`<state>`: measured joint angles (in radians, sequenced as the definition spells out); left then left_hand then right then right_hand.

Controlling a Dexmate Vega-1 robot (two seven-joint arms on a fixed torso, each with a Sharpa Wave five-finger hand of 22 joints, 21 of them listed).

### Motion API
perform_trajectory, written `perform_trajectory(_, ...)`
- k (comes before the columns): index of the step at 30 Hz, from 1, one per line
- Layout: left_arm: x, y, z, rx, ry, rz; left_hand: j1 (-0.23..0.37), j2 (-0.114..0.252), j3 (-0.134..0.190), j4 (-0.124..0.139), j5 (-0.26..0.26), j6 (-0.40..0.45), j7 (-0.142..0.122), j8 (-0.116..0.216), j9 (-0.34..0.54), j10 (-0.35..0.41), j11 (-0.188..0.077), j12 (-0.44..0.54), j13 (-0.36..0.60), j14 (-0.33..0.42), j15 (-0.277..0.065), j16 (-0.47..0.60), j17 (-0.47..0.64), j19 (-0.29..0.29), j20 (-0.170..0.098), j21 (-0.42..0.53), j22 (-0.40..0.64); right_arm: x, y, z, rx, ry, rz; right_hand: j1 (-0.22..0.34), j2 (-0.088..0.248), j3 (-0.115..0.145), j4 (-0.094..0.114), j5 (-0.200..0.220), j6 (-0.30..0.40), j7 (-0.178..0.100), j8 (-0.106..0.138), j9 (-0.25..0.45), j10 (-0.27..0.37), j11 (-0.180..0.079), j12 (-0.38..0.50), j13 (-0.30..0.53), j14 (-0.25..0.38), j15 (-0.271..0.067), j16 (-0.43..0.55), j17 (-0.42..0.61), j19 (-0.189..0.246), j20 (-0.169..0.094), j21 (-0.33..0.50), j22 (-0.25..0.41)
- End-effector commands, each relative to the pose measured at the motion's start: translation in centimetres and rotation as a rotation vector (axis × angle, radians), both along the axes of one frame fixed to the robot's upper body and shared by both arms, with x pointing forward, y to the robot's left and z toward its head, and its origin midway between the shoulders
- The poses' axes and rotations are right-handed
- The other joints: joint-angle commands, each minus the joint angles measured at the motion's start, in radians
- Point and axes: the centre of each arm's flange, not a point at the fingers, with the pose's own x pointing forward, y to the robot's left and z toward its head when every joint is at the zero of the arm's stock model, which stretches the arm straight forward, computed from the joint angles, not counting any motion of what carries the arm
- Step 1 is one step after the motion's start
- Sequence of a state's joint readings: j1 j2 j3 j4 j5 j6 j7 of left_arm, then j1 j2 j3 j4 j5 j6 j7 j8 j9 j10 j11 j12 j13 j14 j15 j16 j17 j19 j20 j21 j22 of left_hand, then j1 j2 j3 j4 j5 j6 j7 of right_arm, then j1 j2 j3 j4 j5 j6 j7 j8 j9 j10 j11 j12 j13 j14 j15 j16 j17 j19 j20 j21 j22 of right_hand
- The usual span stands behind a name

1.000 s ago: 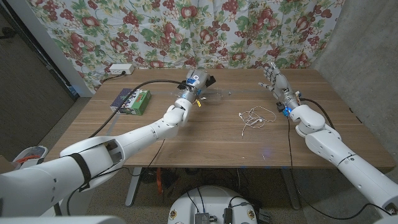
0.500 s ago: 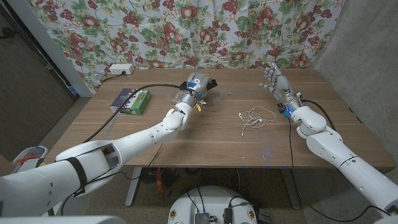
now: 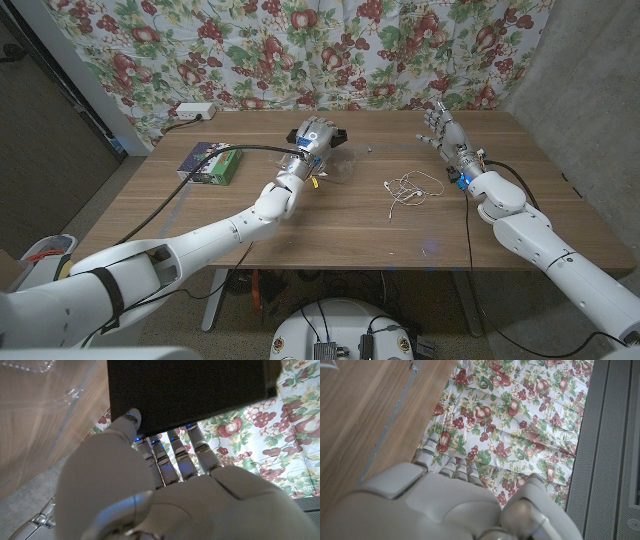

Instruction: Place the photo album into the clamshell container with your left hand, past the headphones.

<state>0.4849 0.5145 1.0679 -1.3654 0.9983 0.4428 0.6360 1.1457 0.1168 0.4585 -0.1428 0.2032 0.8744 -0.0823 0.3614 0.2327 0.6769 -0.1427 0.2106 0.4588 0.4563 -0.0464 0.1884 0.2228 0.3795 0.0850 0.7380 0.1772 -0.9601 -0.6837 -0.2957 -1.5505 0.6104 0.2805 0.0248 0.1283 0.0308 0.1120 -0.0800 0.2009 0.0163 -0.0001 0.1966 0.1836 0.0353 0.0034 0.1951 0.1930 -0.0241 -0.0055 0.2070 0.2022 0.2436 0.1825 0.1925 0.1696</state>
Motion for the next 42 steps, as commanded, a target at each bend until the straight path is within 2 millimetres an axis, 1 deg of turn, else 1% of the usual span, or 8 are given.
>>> perform_trajectory(1, -1.1, 1.3, -2.6, -0.02, 0.059, 0.04, -0.006, 0.003, -0.009, -0.005, 0.003, -0.01, 0.006, -0.009, 0.003, -0.024, 0.005, -0.007, -0.003, -0.024, -0.076, 0.0, 0.001, -0.034, 0.001, -0.014, -0.001, 0.3, 0.4, -0.3, -0.018, 0.014, 0.019, -0.001, 0.005, 0.002, -0.001, -0.002, 0.012, -0.005, 0.003, 0.005, 0.008, -0.005, 0.006, 0.003, 0.001, -0.001, 0.005, 0.004, 0.01, 0.004, -0.001, 0.003)
perform_trajectory(7, -1.5, 1.8, -3.9, -0.03, 0.097, 0.061, -0.012, 0.007, -0.019, -0.005, 0.003, -0.026, 0.003, -0.021, 0.004, -0.032, 0.011, -0.006, -0.008, -0.03, -0.073, 0.006, -0.001, -0.06, 0.015, -0.027, -0.001, 0.6, 0.8, -0.1, -0.026, 0.02, 0.03, -0.003, 0.007, 0.002, -0.001, -0.002, 0.013, -0.006, 0.003, 0.005, 0.008, -0.005, 0.006, 0.003, 0.002, -0.001, 0.005, 0.004, 0.01, 0.003, -0.001, 0.003)
perform_trajectory(9, -1.6, 1.9, -4.0, -0.035, 0.097, 0.06, -0.024, 0.009, -0.026, 0.001, 0.002, -0.026, 0.003, -0.024, 0.004, -0.034, 0.011, -0.005, -0.01, -0.038, -0.069, 0.006, -0.002, -0.085, 0.032, -0.039, -0.001, 0.7, 0.9, 0.0, -0.033, 0.017, 0.033, -0.003, 0.007, 0.002, 0.0, -0.002, 0.013, -0.007, 0.003, 0.005, 0.008, -0.005, 0.006, 0.003, 0.001, -0.001, 0.005, 0.004, 0.01, 0.003, -0.001, 0.003)
perform_trajectory(21, -1.7, 2.4, -4.1, -0.042, 0.1, 0.061, -0.045, 0.001, -0.044, 0.001, 0.003, -0.028, 0.002, -0.034, 0.005, -0.041, 0.012, -0.003, -0.017, -0.056, -0.062, 0.006, -0.01, -0.127, 0.024, -0.061, -0.001, 0.8, 1.5, 0.3, -0.036, 0.014, 0.035, -0.005, 0.009, 0.002, 0.001, -0.002, 0.013, -0.008, 0.002, 0.005, 0.009, -0.005, 0.006, 0.003, 0.002, -0.001, 0.005, 0.004, 0.009, 0.004, -0.002, 0.003)
perform_trajectory(23, -1.8, 2.4, -4.0, -0.048, 0.096, 0.057, -0.046, 0.002, -0.046, 0.0, 0.003, -0.032, 0.003, -0.037, 0.005, -0.049, 0.013, -0.005, -0.019, -0.058, -0.061, 0.007, -0.011, -0.133, 0.027, -0.064, -0.001, 0.7, 1.5, 0.4, -0.036, 0.013, 0.035, -0.006, 0.009, 0.002, 0.001, -0.002, 0.014, -0.009, 0.002, 0.005, 0.009, -0.006, 0.006, 0.003, 0.002, -0.001, 0.005, 0.004, 0.009, 0.003, -0.002, 0.003)
perform_trajectory(26, -1.9, 2.5, -3.8, -0.059, 0.091, 0.053, -0.048, 0.006, -0.049, -0.002, 0.004, -0.045, 0.002, -0.046, 0.005, -0.055, 0.016, -0.005, -0.022, -0.067, -0.058, 0.006, -0.013, -0.151, 0.054, -0.074, -0.001, 0.7, 1.7, 0.4, -0.04, 0.012, 0.036, -0.006, 0.009, 0.002, 0.001, -0.002, 0.014, -0.009, 0.002, 0.005, 0.009, -0.006, 0.006, 0.003, 0.002, -0.001, 0.005, 0.004, 0.009, 0.003, -0.002, 0.003)
perform_trajectory(39, -2.5, 2.9, -2.5, -0.144, 0.066, 0.041, -0.058, 0.011, -0.055, -0.002, 0.006, -0.078, 0.004, -0.069, 0.004, -0.074, 0.023, -0.007, -0.029, -0.081, -0.05, 0.006, -0.019, -0.18, 0.069, -0.094, -0.002, 0.5, 2.2, 0.9, -0.043, 0.008, 0.035, -0.007, 0.01, 0.002, 0.001, -0.002, 0.014, -0.01, 0.002, 0.005, 0.01, -0.006, 0.006, 0.003, 0.002, 0.0, 0.005, 0.004, 0.009, 0.003, -0.002, 0.003)
perform_trajectory(42, -2.9, 2.9, -2.0, -0.172, 0.061, 0.032, -0.085, 0.001, -0.068, 0.007, 0.004, -0.096, 0.003, -0.083, 0.004, -0.083, 0.02, -0.006, -0.034, -0.085, -0.048, 0.006, -0.023, -0.183, 0.072, -0.101, -0.002, 0.4, 2.3, 0.9, -0.048, 0.007, 0.034, -0.007, 0.01, 0.002, 0.001, -0.002, 0.014, -0.01, 0.002, 0.005, 0.01, -0.004, 0.006, 0.003, 0.002, 0.001, 0.005, 0.004, 0.009, 0.003, -0.002, 0.003)
